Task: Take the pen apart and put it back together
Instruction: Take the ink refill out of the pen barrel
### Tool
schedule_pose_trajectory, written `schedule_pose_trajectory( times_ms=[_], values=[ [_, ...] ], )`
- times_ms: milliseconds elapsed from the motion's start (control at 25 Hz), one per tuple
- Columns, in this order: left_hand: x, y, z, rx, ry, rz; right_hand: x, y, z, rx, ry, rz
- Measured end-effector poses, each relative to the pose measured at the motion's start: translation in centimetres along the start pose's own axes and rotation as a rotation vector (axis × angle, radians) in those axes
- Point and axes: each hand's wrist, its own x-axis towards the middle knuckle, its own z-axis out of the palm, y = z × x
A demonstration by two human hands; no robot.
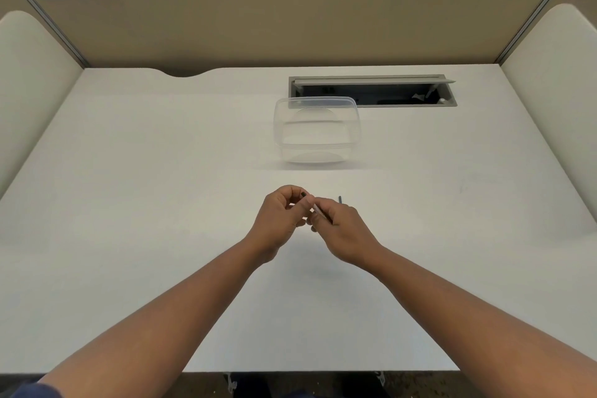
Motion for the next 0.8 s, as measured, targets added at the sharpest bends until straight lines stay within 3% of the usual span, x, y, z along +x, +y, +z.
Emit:
schedule_pose_trajectory(
  times_ms=[200,320,560,800],
  values=[
    [0.2,1.1,0.1,0.138,-0.014,0.113,-0.1,-0.4,-0.8,0.183,0.153,0.080],
    [0.0,1.0,0.1,0.341,-0.017,0.245,0.1,-0.5,-1.2,0.345,0.221,0.170],
    [0.8,-0.2,-0.5,0.671,-0.106,0.470,0.2,-0.2,-1.7,0.429,0.158,0.215],
    [1.4,0.4,-1.5,0.858,-0.188,0.468,-0.1,0.3,-2.0,0.416,0.106,0.215]
  ],
)
